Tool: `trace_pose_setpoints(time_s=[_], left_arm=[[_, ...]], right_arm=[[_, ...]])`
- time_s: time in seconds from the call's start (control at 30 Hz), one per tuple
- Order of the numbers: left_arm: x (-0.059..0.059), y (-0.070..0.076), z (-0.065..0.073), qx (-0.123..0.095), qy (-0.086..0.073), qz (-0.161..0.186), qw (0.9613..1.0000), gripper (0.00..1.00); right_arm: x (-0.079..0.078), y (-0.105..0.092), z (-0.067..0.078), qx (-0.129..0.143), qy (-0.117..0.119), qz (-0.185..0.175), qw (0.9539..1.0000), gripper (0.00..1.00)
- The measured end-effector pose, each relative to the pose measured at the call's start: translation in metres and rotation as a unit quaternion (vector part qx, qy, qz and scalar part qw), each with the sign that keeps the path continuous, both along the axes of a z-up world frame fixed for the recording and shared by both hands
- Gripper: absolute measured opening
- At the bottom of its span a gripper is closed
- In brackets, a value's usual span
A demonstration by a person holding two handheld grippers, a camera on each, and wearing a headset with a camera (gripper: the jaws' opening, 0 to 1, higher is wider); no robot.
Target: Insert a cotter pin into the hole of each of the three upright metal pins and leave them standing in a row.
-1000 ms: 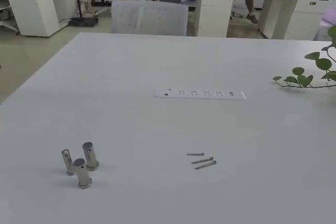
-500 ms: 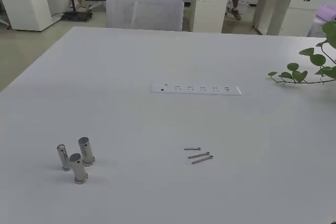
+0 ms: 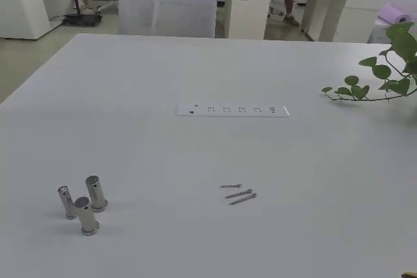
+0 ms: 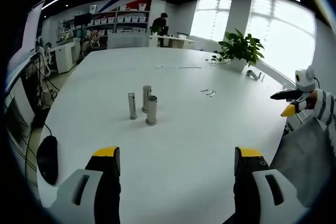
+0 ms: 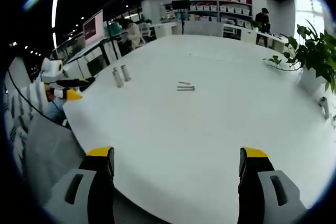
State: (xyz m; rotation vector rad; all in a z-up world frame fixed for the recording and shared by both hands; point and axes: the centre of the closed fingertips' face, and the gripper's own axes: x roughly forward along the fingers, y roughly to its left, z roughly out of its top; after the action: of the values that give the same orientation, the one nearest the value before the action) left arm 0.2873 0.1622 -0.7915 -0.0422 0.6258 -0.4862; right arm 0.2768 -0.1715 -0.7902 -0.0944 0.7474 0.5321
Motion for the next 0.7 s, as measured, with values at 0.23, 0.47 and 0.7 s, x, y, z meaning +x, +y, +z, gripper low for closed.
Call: trace_pose_setpoints(time_s=[0.23,0.47,0.7], left_arm=[[0.015,-0.009,-0.002,0.009,-0.01,-0.007,0.9999,0.86],[0.029,-0.017,-0.004,0.008,-0.015,-0.016,0.9997,0.83],[0.043,-0.017,-0.011,0.015,-0.019,-0.017,0.9996,0.78]], right_arm=[[0.0,-0.001,0.001,0.0,0.001,-0.004,1.0,1.0],[-0.001,0.0,0.002,0.0,-0.001,-0.004,1.0,1.0],[-0.002,0.001,0.002,0.001,0.001,-0.005,1.0,1.0]])
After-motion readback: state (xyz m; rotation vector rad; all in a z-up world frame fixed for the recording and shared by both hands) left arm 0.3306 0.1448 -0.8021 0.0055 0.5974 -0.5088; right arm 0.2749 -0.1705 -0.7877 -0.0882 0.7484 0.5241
